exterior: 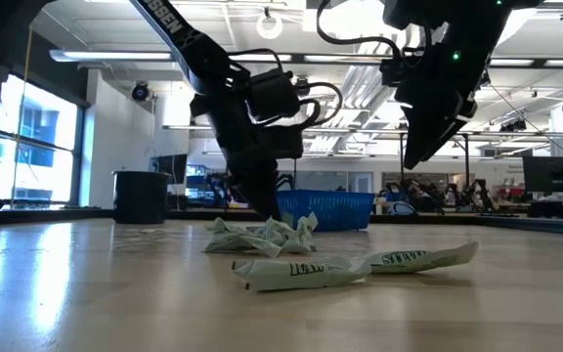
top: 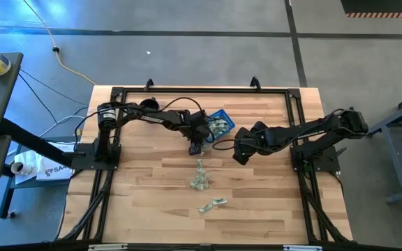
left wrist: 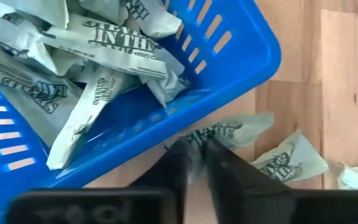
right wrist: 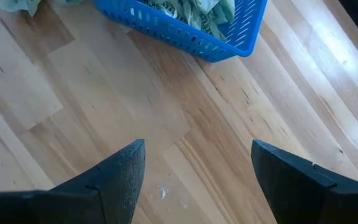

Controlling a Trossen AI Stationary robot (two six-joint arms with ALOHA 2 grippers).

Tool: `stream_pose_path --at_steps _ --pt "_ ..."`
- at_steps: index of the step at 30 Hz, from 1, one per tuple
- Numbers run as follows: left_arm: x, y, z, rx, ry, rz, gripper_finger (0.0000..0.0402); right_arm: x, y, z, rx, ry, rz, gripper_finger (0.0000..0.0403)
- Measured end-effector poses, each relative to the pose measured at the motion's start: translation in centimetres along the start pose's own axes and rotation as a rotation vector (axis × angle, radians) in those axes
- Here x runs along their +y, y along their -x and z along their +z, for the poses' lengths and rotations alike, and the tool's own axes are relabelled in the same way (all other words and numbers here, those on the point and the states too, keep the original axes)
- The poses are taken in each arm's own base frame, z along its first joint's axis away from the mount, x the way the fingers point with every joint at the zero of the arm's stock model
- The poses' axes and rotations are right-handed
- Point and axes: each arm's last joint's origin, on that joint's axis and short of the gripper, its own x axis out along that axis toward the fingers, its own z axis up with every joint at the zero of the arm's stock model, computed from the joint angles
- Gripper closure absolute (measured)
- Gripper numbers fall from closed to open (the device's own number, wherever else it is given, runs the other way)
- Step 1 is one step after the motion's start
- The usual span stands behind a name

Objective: Pick and place Stevia / Truvia into bins
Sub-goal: Put the green stevia packet into the blue bin

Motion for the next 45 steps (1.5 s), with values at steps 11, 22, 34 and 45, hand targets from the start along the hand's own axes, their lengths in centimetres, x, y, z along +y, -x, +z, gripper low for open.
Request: stream_pose_path --at_steps 11,22,34,45 --pt "-0.5 2.3 -0.9 0.109 0.001 0.003 0.0372 -0.1 0.0 -0.1 0.003 0.005 -0.014 0.0121" --pt "0.6 7.8 2.7 -0.250 -0.030 0.173 0.0372 -0.3 0.0 -0.1 -0.003 -0.028 -0.041 0.0121" --pt "2.4 6.1 1.5 -0.152 0.033 0.236 0.0235 0.1 0.3 -0.7 0.034 -0.055 -0.027 0.0121" --pt "-0.9 9.2 -1.5 -0.008 0.057 -0.071 0.0185 0.8 0.3 -0.2 -0.003 0.005 0.066 0.0121"
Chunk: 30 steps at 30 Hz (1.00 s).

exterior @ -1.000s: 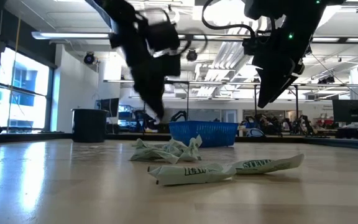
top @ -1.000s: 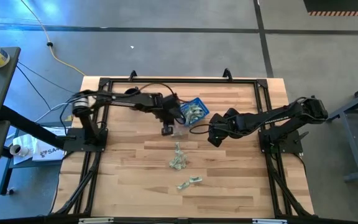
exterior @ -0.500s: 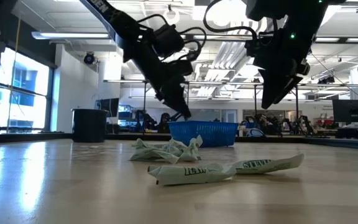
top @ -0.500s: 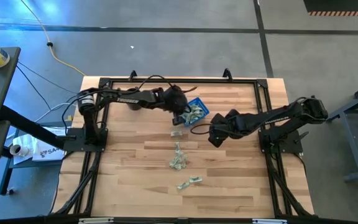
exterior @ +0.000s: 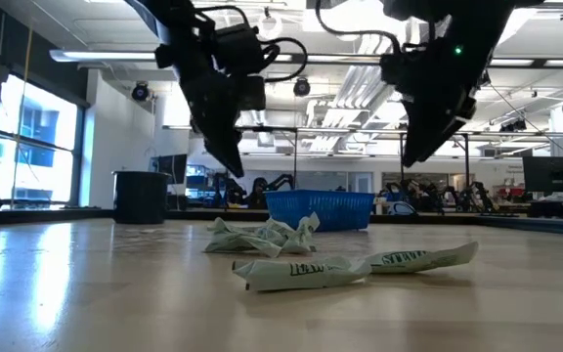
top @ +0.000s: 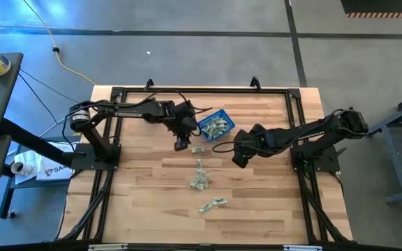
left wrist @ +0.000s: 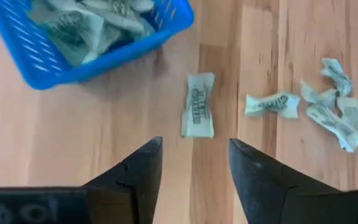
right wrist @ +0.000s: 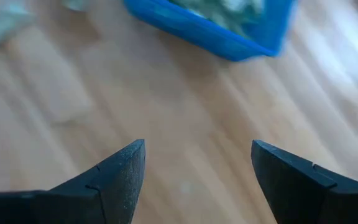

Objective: Pick and place Stevia / Truvia into bins
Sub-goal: Put the green stevia packet into the blue bin

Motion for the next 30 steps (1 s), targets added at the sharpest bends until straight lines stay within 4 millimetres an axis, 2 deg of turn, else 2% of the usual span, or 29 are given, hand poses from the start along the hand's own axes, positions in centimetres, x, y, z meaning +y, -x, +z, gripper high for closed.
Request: stream_pose_path --at_steps 3,6,13,16,22,25,30 --pt "-0.9 -1.1 -0.4 -0.022 -0.035 -0.006 0.0191 0.8 0.1 0.5 -0.024 0.004 0.109 0.0121" --pt "-2.0 -1.8 -1.3 0.030 -0.067 -0.020 0.0197 2.3 0.1 0.7 -0.035 0.057 0.267 0.0121" --pt "-3.4 -2.3 -2.9 0.163 -0.095 -0.013 0.0204 8.1 0.5 -2.1 -0.032 0.354 0.570 0.0121" --pt "-3.8 -2.4 -2.8 0.155 -0.111 0.000 0.0204 10.3 0.3 -3.4 -0.066 0.420 0.622 0.0121" --pt "-3.5 -2.5 -2.0 0.073 -0.151 0.036 0.0209 13.7 -1.1 -4.6 -0.130 0.395 0.714 0.0121" --pt "-3.5 -2.5 -1.8 0.060 -0.178 0.072 0.0208 14.7 -2.1 -5.4 -0.129 0.400 0.725 0.0121" --pt "-3.4 -2.5 -1.8 0.061 -0.208 0.078 0.0208 15.7 -3.8 -7.3 -0.098 0.442 0.648 0.0122"
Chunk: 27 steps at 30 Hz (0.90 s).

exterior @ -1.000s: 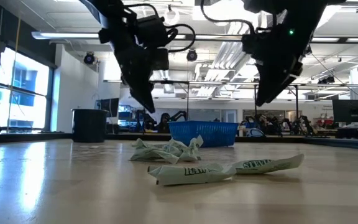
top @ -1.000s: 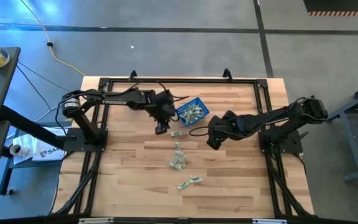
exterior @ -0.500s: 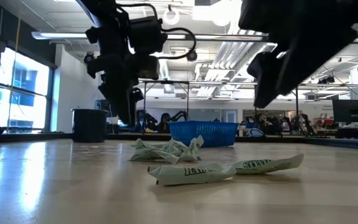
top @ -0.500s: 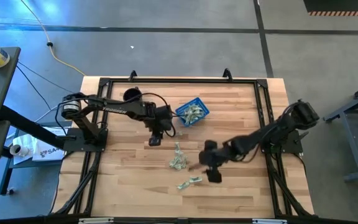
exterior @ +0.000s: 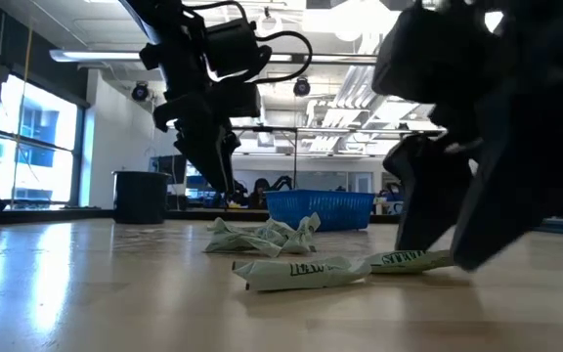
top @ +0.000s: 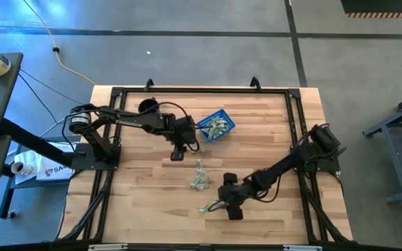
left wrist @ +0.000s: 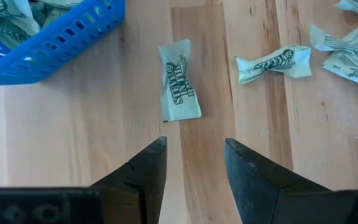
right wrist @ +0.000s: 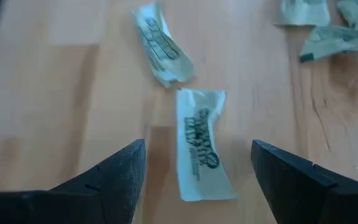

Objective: Pick and place Stevia / Truvia into bins
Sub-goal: Put the green stevia packet into the blue bin

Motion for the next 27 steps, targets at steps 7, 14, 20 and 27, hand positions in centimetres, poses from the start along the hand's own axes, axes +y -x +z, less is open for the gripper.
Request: stream_pose_path --at_steps 7,14,20,27 --pt "0.0 0.0 0.0 -0.003 -0.001 0.007 0.0207 -0.2 -0.9 -0.6 -0.001 0.017 -0.096 0.0167" --pt "0.0 0.0 0.0 -0.003 0.000 0.007 0.0207 -0.1 -1.0 -1.2 0.047 0.026 -0.101 0.0294" --pt "0.0 0.0 0.0 -0.004 0.000 0.007 0.0207 -0.2 -0.6 -1.0 0.096 -0.086 -0.013 0.0395" --pt "0.1 0.0 0.0 0.003 0.000 0.029 0.0207 -3.7 5.2 2.6 -0.074 -0.407 -0.161 0.0400"
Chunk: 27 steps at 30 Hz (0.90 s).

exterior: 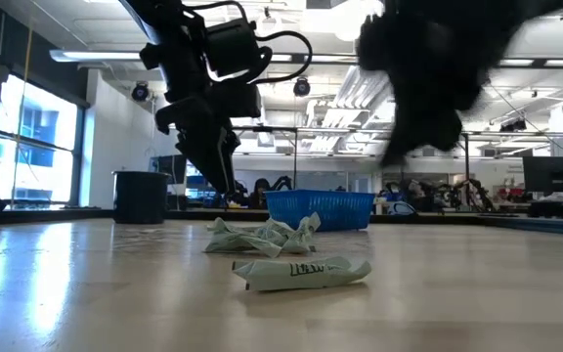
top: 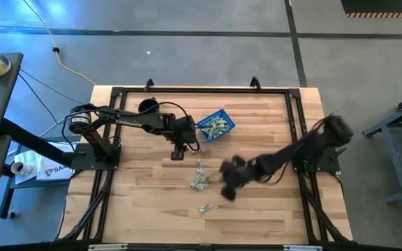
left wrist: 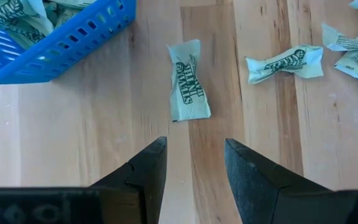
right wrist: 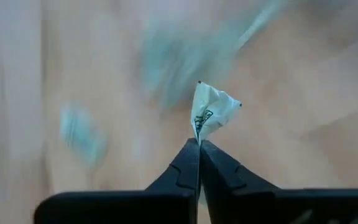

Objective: Pick and place Stevia / Truvia into bins
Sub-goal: Put the green stevia packet into the blue bin

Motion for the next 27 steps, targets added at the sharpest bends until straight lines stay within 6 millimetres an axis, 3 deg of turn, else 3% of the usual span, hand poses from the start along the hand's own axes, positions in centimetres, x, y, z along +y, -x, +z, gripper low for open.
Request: stream_pose_path --at_steps 4,8,14,17,22,27 --pt "0.0 0.0 -0.1 0.007 0.001 -0.001 0.0207 -3.3 4.7 2.8 -0.218 -0.059 -0.294 0.0395" --pt "0.0 0.0 -0.1 0.011 0.025 0.003 0.0207 -8.2 6.7 5.5 -0.246 -0.174 -0.453 0.0401" --pt "0.1 0.6 0.1 -0.007 0.078 0.059 0.0207 -14.4 4.7 9.3 -0.213 -0.127 -0.445 0.0380" --pt "0.1 1.5 0.1 -0.019 0.087 0.071 0.0207 -16.8 2.9 10.3 -0.176 -0.068 -0.379 0.0361" --pt "0.1 2.4 0.4 -0.062 0.105 0.090 0.0207 -18.3 0.4 9.9 -0.068 -0.024 -0.273 0.0307" --pt "0.2 1.6 0.7 -0.080 0.099 0.093 0.0206 -17.9 1.1 10.0 -0.078 -0.069 -0.223 0.0226"
